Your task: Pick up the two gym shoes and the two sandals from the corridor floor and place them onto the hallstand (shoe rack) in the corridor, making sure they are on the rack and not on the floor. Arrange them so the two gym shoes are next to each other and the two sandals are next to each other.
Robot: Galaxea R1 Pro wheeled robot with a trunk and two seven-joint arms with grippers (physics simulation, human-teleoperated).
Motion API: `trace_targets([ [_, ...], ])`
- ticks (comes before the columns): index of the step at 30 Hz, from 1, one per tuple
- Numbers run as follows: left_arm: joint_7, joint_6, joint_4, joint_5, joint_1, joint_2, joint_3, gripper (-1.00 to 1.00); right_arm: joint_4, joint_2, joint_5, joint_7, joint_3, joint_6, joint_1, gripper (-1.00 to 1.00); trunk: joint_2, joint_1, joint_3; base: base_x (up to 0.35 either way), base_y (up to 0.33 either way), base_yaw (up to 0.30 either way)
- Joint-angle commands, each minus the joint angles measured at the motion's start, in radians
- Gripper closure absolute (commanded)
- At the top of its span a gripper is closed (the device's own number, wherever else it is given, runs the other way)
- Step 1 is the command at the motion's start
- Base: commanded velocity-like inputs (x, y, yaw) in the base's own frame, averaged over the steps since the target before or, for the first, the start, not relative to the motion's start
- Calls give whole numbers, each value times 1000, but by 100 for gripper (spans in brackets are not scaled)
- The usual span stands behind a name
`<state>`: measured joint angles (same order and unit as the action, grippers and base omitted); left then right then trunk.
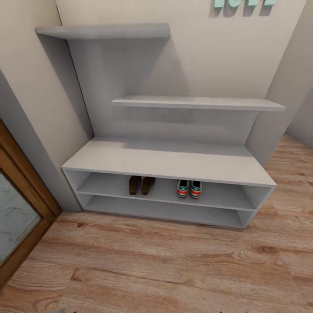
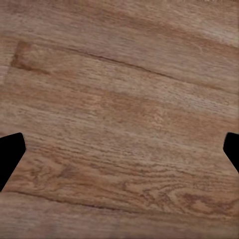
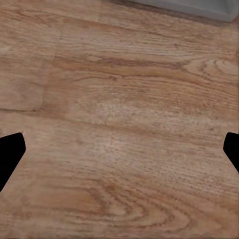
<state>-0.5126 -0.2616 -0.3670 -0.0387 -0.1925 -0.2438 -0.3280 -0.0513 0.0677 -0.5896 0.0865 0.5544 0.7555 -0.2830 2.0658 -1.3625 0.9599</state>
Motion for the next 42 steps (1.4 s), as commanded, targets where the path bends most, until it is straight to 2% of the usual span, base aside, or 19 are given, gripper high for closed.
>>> trace_targets([
  [1, -5, 1, 1, -4, -1, 1, -5, -100, 6, 0, -10, 9, 2, 2, -1, -100, -7, 4, -2, 0, 0, 0],
  [12, 15, 1, 3, -3, -1, 1, -5, -100, 24, -1, -10, 9, 2, 2, -1, -100, -84, 46, -37, 0, 0, 0],
  [42, 16, 1, 2, -5, -1, 4, -6, -100, 25, -2, -10, 9, 2, 2, -1, -100, -294, 161, -131, 0, 0, 0],
])
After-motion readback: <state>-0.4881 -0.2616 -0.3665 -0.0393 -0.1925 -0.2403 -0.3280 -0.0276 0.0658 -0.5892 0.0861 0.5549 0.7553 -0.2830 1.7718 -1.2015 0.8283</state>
